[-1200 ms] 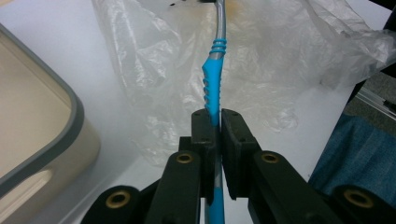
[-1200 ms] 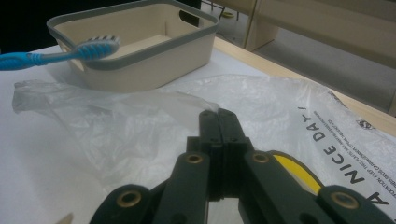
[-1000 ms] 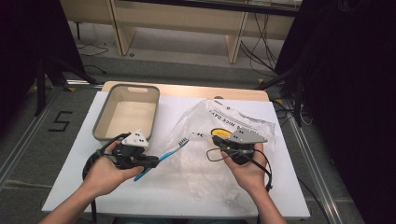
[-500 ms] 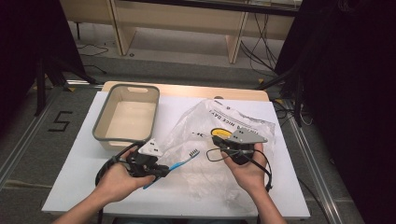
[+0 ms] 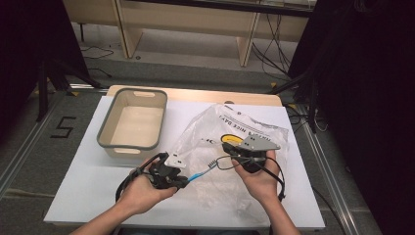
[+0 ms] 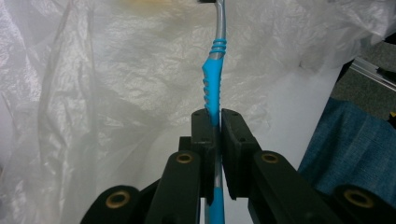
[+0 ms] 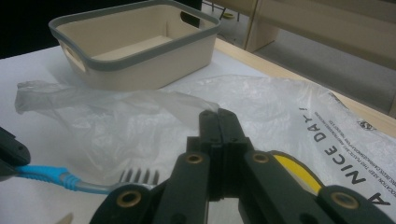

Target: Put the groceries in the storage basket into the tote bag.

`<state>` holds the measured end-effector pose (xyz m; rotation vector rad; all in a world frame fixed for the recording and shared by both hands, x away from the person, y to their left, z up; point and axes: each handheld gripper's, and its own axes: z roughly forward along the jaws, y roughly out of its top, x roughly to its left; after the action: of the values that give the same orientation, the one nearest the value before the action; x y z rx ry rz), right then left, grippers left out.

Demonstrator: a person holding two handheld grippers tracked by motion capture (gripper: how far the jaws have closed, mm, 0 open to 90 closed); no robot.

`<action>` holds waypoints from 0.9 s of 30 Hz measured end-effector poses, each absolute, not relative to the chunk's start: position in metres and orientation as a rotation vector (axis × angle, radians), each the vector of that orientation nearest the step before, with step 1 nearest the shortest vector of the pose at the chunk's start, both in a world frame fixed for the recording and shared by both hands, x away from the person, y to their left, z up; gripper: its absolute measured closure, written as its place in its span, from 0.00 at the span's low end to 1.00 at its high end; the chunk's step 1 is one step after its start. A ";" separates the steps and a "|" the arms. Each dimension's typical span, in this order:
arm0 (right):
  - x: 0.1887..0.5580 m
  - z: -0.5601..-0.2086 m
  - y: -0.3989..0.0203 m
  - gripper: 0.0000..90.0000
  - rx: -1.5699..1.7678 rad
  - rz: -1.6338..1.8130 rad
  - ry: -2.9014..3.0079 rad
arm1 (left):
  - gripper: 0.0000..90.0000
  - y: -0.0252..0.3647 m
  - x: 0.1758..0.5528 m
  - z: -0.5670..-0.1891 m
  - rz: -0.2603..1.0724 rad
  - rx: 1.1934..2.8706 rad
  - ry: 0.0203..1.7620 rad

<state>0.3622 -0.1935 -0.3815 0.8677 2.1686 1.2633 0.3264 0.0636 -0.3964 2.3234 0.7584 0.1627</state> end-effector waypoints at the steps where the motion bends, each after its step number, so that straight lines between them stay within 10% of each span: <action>1: 0.362 -0.382 -0.193 1.00 0.867 1.265 2.169 | 0.93 0.062 0.327 -0.397 0.175 2.327 0.763; 27: 0.362 -0.382 -0.190 1.00 0.859 1.261 2.177 | 0.93 0.016 0.345 -0.417 0.294 2.347 0.832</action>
<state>0.3617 -0.1900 -0.3822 0.8591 2.1771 1.2612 0.3446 0.0158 -0.4172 2.3465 0.8316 0.2940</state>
